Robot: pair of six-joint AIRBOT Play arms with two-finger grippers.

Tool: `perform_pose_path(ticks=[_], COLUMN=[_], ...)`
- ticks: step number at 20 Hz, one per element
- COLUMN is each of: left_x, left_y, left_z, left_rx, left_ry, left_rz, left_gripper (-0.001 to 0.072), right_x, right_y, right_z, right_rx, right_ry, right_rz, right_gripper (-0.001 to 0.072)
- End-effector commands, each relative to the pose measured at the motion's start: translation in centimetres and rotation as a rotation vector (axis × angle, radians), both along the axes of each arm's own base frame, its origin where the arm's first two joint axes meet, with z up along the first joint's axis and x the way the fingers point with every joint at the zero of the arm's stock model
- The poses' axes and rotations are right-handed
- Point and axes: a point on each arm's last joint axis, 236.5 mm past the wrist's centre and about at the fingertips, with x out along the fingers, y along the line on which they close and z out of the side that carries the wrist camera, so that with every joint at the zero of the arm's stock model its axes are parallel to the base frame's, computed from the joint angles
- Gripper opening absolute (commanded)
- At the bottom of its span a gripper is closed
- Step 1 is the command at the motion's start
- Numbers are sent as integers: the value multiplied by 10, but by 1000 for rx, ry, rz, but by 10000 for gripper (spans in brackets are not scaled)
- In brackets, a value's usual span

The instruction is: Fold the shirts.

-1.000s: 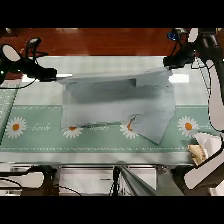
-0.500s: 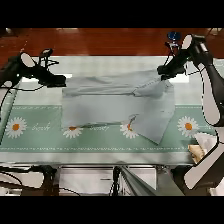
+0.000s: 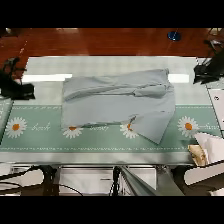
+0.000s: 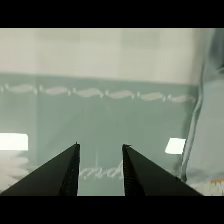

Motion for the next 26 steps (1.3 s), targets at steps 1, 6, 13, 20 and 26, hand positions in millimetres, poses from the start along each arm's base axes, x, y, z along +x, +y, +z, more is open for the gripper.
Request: perform_pose_path(ticks=[1, 6, 13, 20, 26], left_x=[-65, -103, -92, -92, -100], left_y=[-42, -100, -125, -152, -183], left_z=[-26, -42, -49, -76, -109], left_rx=[-296, -597, -579, -559, -545], left_ry=[1, -11, -30, 55, 175], left_rz=[15, 41, -42, -74, -99], left_gripper=[362, 618, 618, 618, 511], right_x=[-33, -69, -66, -64, -61], right_y=[20, 29, 38, 41, 47], right_z=[5, -28, -42, -40, -34], right_rx=[376, 579, 604, 618, 654], right_ry=[-70, -45, -67, -75, -88], right_rz=[-76, -183, -175, -178, -180], right_gripper=[504, 561, 559, 559, 543])
